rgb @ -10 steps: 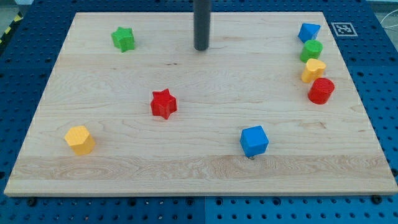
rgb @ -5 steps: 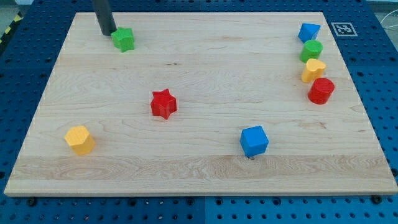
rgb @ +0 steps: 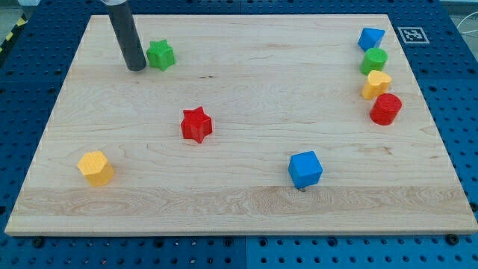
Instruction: Move green star slightly down and right
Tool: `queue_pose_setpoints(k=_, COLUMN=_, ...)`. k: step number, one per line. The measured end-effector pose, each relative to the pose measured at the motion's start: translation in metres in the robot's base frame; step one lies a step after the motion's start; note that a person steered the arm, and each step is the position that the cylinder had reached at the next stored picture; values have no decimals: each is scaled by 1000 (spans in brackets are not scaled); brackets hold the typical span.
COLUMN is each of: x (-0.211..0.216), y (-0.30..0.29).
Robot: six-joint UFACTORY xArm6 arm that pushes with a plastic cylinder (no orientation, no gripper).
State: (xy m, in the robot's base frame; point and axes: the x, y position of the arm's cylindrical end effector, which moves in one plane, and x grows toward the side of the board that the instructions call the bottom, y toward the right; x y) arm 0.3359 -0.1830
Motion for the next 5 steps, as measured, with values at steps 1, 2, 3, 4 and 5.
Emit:
queue_pose_setpoints(k=1, x=-4, y=0)
queue_pose_setpoints(k=2, x=-20, y=3)
queue_pose_setpoints(k=3, x=-20, y=17)
queue_pose_setpoints(k=4, x=-18, y=36)
queue_pose_setpoints(k=5, x=-13, y=58)
